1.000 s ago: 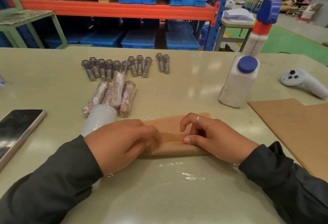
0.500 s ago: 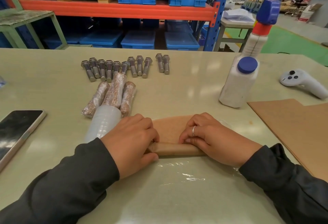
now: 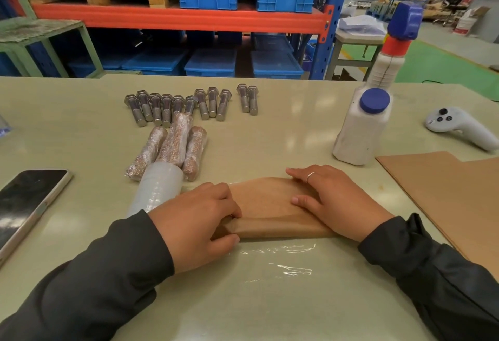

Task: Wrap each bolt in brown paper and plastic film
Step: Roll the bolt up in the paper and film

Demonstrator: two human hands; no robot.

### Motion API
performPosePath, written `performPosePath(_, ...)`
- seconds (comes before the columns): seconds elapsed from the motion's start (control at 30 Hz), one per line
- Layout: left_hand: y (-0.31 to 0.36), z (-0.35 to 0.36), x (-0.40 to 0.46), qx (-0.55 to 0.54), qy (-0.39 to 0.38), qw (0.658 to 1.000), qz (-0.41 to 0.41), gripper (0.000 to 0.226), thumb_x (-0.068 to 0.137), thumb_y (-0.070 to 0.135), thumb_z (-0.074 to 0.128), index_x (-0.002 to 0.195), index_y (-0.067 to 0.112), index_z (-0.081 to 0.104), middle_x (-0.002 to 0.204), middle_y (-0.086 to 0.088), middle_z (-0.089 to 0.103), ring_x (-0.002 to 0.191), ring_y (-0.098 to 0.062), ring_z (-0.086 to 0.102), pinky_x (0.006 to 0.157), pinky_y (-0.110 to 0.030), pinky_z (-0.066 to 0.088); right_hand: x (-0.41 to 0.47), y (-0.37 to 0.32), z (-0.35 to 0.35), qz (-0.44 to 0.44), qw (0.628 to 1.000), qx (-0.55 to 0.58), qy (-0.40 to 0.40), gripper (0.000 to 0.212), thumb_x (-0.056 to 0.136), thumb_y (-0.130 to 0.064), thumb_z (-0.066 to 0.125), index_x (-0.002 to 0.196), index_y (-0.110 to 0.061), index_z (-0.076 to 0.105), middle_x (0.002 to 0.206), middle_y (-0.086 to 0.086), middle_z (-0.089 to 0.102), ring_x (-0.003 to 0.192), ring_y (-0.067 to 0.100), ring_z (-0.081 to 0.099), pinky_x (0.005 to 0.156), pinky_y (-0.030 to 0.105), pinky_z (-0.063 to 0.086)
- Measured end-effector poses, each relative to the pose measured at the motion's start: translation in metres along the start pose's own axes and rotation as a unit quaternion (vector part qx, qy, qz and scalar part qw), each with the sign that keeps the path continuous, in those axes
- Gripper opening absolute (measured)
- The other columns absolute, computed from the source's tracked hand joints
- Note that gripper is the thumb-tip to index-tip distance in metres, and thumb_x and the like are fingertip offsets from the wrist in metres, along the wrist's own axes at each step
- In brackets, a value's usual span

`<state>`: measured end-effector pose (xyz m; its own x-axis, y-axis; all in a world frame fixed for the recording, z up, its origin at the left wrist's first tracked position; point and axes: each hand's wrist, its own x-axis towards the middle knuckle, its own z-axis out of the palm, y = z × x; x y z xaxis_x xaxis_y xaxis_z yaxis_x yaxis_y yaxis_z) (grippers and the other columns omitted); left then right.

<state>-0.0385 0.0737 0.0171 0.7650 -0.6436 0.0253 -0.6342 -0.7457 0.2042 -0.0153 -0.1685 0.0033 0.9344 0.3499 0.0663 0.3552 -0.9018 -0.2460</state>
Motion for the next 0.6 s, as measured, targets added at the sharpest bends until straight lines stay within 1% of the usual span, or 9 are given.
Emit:
performPosePath(0.1,0.000,-0.001,-0.002,-0.007,0.005,1.000,0.005,0.037,0.090,0.045,0.045,0.125,0.032,0.049,0.110,0.016,0.038,0.100,-0.002,0.036,0.089,-0.014,0.031,0.003,-0.002,-0.001,-0.012,1.000,-0.007,0.021,0.047,0.092,-0.038,0.053,0.137,-0.029,0.044,0.123,-0.006,0.055,0.112,0.015,0.046,0.097,0.019,0.024)
performPosePath(0.2,0.000,-0.001,-0.001,-0.009,0.009,1.000,0.007,0.036,0.092,0.043,0.044,0.126,0.032,0.048,0.113,0.015,0.040,0.101,-0.002,0.036,0.089,-0.012,0.030,0.002,-0.004,-0.002,-0.035,0.997,0.030,0.059,0.040,0.088,-0.025,0.063,0.127,-0.028,0.055,0.104,-0.009,0.062,0.099,0.012,0.049,0.090,0.013,0.023)
performPosePath(0.27,0.000,-0.001,-0.001,-0.008,0.011,1.000,0.007,0.036,0.092,0.043,0.044,0.126,0.032,0.048,0.114,0.015,0.041,0.102,-0.003,0.036,0.089,-0.012,0.029,-0.001,-0.005,-0.004,-0.052,0.992,0.067,0.092,0.044,0.085,-0.014,0.065,0.125,-0.027,0.057,0.094,-0.013,0.058,0.092,0.007,0.046,0.087,0.008,0.024)
performPosePath(0.33,0.000,-0.001,-0.002,-0.004,0.016,1.000,0.009,0.036,0.092,0.043,0.044,0.126,0.032,0.049,0.113,0.015,0.042,0.103,-0.003,0.035,0.090,-0.012,0.028,-0.005,-0.007,-0.007,-0.064,0.986,0.108,0.113,0.047,0.083,-0.004,0.062,0.125,-0.024,0.056,0.091,-0.014,0.053,0.088,0.003,0.044,0.084,0.002,0.026)
performPosePath(0.37,0.000,-0.001,-0.002,0.002,0.020,1.000,0.010,0.036,0.092,0.044,0.044,0.126,0.032,0.050,0.113,0.015,0.043,0.104,-0.004,0.034,0.091,-0.012,0.027,-0.007,-0.009,-0.009,-0.070,0.983,0.127,0.110,0.045,0.083,-0.001,0.059,0.123,-0.022,0.058,0.091,-0.014,0.051,0.088,0.002,0.045,0.083,0.002,0.028)
performPosePath(0.43,0.001,-0.002,-0.002,0.016,0.026,0.999,0.011,0.036,0.091,0.045,0.045,0.124,0.033,0.051,0.111,0.015,0.044,0.108,-0.006,0.032,0.094,-0.018,0.028,-0.011,-0.014,-0.011,-0.087,0.981,0.153,0.081,0.035,0.081,0.003,0.054,0.108,-0.017,0.064,0.093,-0.013,0.050,0.087,0.003,0.047,0.079,0.005,0.034)
performPosePath(0.47,0.002,-0.002,-0.003,0.023,0.028,0.999,0.011,0.035,0.091,0.045,0.045,0.124,0.034,0.051,0.111,0.016,0.045,0.109,-0.007,0.032,0.094,-0.020,0.028,-0.013,-0.017,-0.011,-0.098,0.981,0.152,0.068,0.030,0.080,0.004,0.053,0.100,-0.015,0.064,0.095,-0.012,0.050,0.086,0.004,0.048,0.078,0.009,0.036)
performPosePath(0.53,0.003,-0.002,-0.003,0.034,0.029,0.999,0.009,0.034,0.091,0.045,0.045,0.123,0.036,0.052,0.110,0.017,0.046,0.110,-0.008,0.032,0.091,-0.021,0.027,-0.014,-0.022,-0.011,-0.121,0.984,0.110,0.066,0.022,0.079,0.004,0.054,0.094,-0.011,0.060,0.097,-0.005,0.053,0.086,0.011,0.049,0.078,0.019,0.038)
performPosePath(0.6,0.003,-0.002,-0.004,0.031,0.033,0.999,0.006,0.033,0.091,0.045,0.046,0.122,0.036,0.053,0.109,0.017,0.046,0.107,-0.008,0.033,0.086,-0.019,0.025,-0.014,-0.023,-0.009,-0.139,0.985,0.039,0.097,0.018,0.078,0.001,0.060,0.092,-0.010,0.060,0.096,0.001,0.058,0.086,0.018,0.051,0.079,0.026,0.038)
